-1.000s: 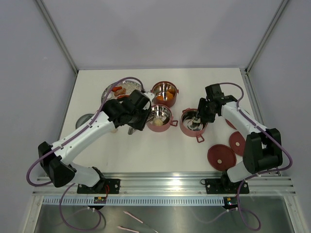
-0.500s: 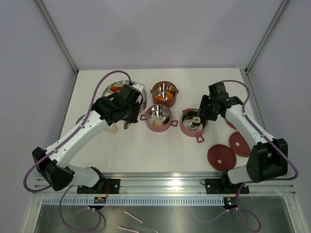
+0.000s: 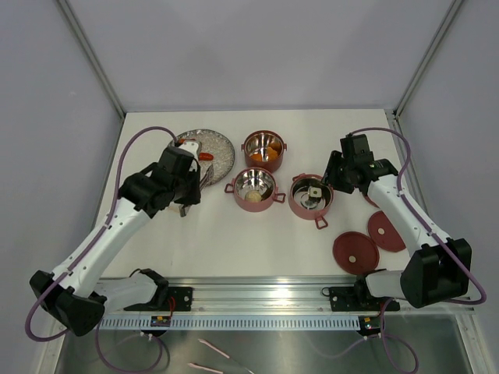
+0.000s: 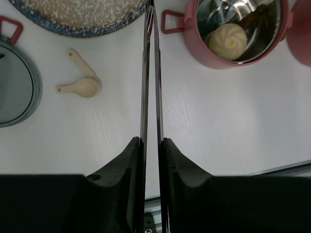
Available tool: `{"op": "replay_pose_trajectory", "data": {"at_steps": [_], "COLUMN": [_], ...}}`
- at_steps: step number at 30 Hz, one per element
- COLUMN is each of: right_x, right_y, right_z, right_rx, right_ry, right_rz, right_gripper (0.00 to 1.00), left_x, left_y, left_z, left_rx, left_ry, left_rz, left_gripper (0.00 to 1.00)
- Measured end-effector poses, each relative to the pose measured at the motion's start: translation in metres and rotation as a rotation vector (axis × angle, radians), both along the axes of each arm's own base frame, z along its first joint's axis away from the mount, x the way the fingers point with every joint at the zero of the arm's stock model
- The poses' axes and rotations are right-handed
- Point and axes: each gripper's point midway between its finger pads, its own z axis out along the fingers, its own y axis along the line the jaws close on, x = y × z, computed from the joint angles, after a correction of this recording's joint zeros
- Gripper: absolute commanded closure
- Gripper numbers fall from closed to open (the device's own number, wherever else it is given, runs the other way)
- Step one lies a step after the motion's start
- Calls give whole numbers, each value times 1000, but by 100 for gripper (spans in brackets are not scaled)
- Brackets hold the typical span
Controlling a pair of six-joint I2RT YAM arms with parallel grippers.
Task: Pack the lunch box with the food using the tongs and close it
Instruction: Place the clamp at the center of the board.
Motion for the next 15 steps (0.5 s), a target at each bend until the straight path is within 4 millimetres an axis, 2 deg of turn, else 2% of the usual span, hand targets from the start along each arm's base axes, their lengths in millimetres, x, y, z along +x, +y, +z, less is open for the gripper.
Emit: {"op": "replay_pose_trajectory", "data": {"at_steps": [4, 6, 9, 15], "right_x": [-1, -1, -1, -1], "right_y": [0, 0, -1, -1], "right_z": [-2, -2, -2, 0], "right_rx": [1, 1, 1, 2], "right_ry": [5, 5, 5, 1], "right_rz": [-7, -8, -8, -9], "right_gripper": [46, 46, 46, 46], "left_x": [-9, -10, -3, 27], "left_y": [17, 26, 42, 102], "left_z": [-27, -34, -34, -29], "left_rx": [53, 64, 64, 4], "left_ry": [65, 88, 85, 45], "left_rz": [70, 111, 188, 438], "left_gripper": [79, 79, 78, 79]}}
